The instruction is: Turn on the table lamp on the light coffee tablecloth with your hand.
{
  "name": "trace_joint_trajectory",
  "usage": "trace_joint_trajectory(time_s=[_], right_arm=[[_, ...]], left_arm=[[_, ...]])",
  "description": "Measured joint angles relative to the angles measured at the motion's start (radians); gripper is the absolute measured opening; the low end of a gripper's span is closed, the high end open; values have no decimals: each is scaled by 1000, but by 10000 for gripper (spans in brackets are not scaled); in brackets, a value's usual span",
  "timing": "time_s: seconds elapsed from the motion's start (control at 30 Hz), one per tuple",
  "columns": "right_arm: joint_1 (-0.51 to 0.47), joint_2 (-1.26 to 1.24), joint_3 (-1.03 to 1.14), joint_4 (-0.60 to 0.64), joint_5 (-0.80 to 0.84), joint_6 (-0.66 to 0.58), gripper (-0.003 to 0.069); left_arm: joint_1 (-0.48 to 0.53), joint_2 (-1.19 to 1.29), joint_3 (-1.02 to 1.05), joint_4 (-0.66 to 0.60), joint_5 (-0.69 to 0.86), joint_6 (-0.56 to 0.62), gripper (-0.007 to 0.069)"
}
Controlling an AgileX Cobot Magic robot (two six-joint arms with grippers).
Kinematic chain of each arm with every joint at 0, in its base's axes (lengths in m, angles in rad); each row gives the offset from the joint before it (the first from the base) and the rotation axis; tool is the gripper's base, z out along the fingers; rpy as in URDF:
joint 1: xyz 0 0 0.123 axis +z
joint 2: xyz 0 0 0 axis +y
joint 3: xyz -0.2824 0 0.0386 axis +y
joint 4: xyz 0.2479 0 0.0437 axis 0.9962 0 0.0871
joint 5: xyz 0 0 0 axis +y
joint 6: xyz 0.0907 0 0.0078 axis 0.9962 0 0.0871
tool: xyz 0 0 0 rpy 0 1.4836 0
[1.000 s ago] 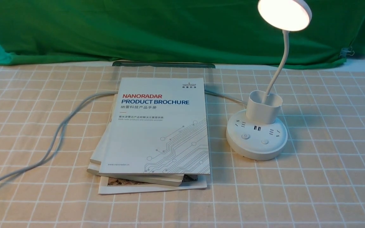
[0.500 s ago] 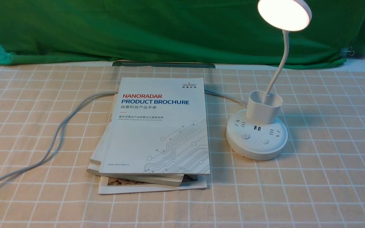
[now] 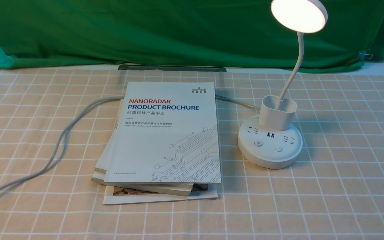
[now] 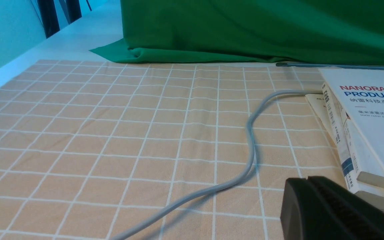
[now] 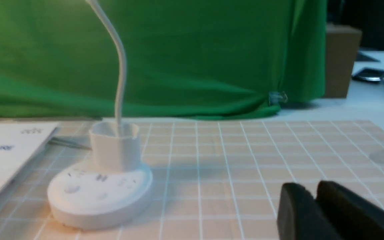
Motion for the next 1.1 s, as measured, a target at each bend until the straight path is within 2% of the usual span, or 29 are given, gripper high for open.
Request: trace_joint_trajectory(time_s=[0.33,1.1], right_arm=[[-2,0,2,-3,107,56,155],[-2,0,2,-3,116,59,213]], left_arm=[[0,0,0,0,0,0,21],[0,0,0,0,0,-1,21]])
